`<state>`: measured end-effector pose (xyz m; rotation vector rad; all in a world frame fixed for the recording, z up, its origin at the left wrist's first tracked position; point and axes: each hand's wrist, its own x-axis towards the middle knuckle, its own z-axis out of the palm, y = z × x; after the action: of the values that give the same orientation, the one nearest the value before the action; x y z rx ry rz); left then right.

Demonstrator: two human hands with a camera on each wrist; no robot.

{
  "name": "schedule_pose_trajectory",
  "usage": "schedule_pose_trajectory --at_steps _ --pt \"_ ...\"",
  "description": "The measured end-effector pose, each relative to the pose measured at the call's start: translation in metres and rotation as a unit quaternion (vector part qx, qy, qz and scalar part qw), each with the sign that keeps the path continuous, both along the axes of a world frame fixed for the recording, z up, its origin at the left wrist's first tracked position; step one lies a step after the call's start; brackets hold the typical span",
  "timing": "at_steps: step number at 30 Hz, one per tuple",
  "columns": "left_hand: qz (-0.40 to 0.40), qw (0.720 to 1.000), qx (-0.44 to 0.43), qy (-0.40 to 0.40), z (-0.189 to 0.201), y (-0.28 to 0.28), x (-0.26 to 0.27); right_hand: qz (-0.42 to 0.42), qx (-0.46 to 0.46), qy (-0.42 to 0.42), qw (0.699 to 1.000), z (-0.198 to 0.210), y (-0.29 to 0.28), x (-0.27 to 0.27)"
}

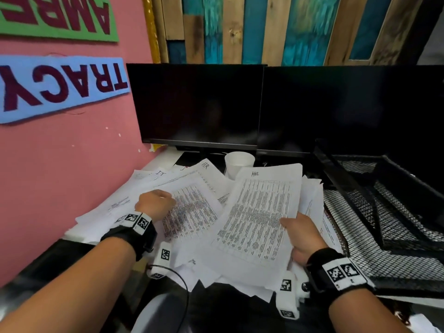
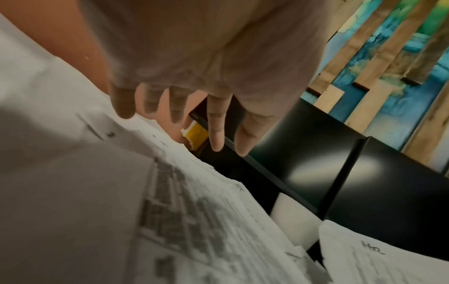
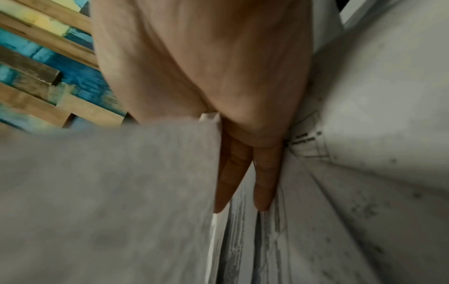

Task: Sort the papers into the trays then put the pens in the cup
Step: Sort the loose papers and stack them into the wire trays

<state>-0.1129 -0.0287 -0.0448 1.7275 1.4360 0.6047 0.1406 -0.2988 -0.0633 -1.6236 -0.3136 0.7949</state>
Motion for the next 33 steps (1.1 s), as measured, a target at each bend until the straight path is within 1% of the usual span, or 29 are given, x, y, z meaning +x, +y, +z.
schedule_pose_trajectory --at_steps 2,6,8,10,12,16,20,23,26,27,29,32,33 --pt "-0.005 0.999 -0.009 0.035 -0.007 0.001 -0.008 0.009 -0.016 -0.019 1.000 -0.004 0.002 0.000" --pt "-0.009 0.999 -0.039 0.020 -0.012 0.000 -0.013 -0.009 -0.009 -0.043 0.999 -0.004 0.006 -0.004" --pt "0.010 0.999 -0.029 -0.030 -0.015 -0.001 -0.010 -0.009 -0.012 -0.015 1.000 0.001 0.005 -0.006" --pt "0.043 0.993 -0.009 -0.114 -0.016 -0.004 -0.007 -0.011 -0.013 0.003 1.000 0.006 0.002 -0.008" --pt "0.061 0.986 -0.009 -0.156 -0.017 -0.008 -0.005 -0.014 -0.009 0.006 1.000 0.010 0.000 -0.010" --pt "0.055 0.979 -0.038 -0.191 -0.023 -0.002 -0.010 -0.011 0.017 0.017 1.000 0.010 -0.001 -0.014" --pt "0.038 0.983 -0.006 -0.179 -0.020 -0.004 -0.013 -0.006 0.029 0.022 0.999 0.012 -0.003 -0.015" --pt "0.033 0.985 0.028 -0.164 -0.007 -0.011 -0.017 -0.007 0.026 0.023 0.999 0.015 -0.005 -0.016" --pt "-0.002 0.982 0.107 -0.156 0.021 -0.017 -0.024 -0.014 0.019 0.023 0.999 0.020 -0.009 -0.015" --pt "-0.018 0.977 0.128 -0.171 0.034 -0.020 -0.026 -0.014 0.017 0.024 0.999 0.022 -0.011 -0.014" --pt "-0.043 0.959 0.147 -0.239 0.062 -0.027 -0.028 -0.018 0.014 0.028 0.999 0.025 -0.014 -0.014" --pt "-0.031 0.930 0.175 -0.322 0.101 -0.031 -0.034 -0.025 0.029 0.045 0.998 0.030 -0.016 -0.015" --pt "-0.022 0.922 0.165 -0.350 0.108 -0.029 -0.035 -0.026 0.033 0.050 0.998 0.031 -0.016 -0.015"
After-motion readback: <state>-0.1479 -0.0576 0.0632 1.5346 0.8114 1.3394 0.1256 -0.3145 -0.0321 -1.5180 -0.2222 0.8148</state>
